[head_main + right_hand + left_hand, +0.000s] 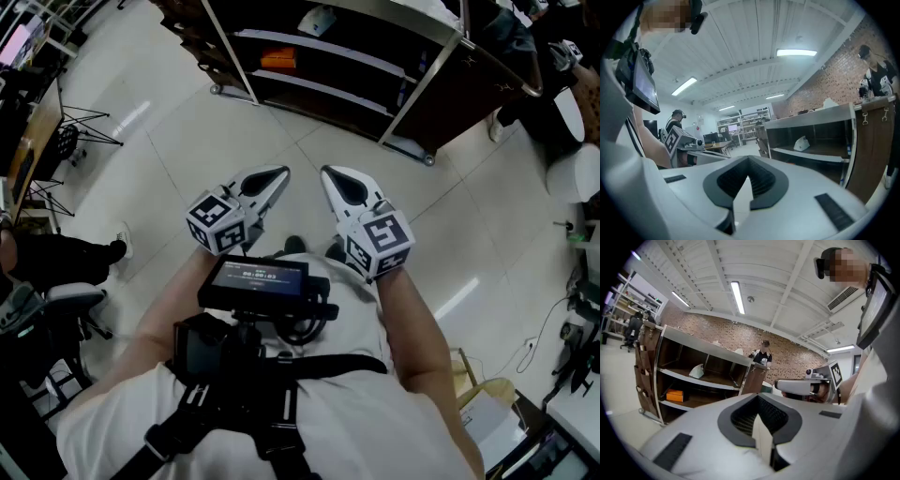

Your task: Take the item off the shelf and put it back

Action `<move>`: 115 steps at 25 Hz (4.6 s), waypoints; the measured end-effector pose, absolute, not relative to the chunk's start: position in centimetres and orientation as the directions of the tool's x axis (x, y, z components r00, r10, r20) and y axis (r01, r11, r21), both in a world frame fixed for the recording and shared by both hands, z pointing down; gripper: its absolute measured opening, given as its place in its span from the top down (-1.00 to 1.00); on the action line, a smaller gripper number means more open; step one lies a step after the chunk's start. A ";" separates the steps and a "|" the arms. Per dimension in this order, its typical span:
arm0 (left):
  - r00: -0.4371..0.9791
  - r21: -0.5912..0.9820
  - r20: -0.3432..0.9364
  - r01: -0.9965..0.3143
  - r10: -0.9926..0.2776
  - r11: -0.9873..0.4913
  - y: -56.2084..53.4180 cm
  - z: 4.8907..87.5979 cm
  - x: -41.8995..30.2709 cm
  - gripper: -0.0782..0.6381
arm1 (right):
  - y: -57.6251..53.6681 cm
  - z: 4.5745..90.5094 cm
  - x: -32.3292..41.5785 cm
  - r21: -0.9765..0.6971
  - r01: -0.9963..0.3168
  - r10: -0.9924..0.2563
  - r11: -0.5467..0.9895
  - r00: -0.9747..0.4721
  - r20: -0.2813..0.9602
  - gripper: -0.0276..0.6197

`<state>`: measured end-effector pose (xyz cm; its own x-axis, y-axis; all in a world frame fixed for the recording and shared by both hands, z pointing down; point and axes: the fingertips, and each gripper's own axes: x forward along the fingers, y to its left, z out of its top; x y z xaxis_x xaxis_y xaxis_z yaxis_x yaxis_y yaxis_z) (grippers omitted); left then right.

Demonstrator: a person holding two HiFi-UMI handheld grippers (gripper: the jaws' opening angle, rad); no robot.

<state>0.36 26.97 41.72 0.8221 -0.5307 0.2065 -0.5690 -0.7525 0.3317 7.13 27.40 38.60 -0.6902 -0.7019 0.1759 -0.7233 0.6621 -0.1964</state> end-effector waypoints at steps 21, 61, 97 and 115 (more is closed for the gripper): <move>0.799 0.327 0.180 -0.598 -0.573 -0.732 23.8 41.4 -5.6 0.75 | 23.9 39.1 2.4 -0.171 -0.724 -0.693 0.668 -0.690 0.211 0.90; 0.752 0.283 0.378 -0.649 -0.540 -0.706 -3.8 44.7 -2.9 0.75 | -3.9 45.2 3.8 -0.307 -0.665 -0.633 0.681 -0.745 0.211 0.90; 0.800 0.281 0.447 -0.550 -0.400 -0.786 -18.9 53.2 -1.7 0.75 | -13.2 48.5 5.4 -0.328 -0.871 -0.800 0.366 -0.475 0.367 0.90; 0.728 0.131 0.537 -0.571 -0.427 -0.810 -22.9 57.8 0.7 0.71 | -17.3 56.4 5.8 -0.251 -0.917 -0.821 0.309 -0.391 0.416 0.90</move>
<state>0.67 -22.93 57.76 0.7279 -0.4268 0.5367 -0.5715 -0.8101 0.1309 5.81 -17.27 56.38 -0.3908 -0.8209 0.4165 -0.9172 0.3093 -0.2511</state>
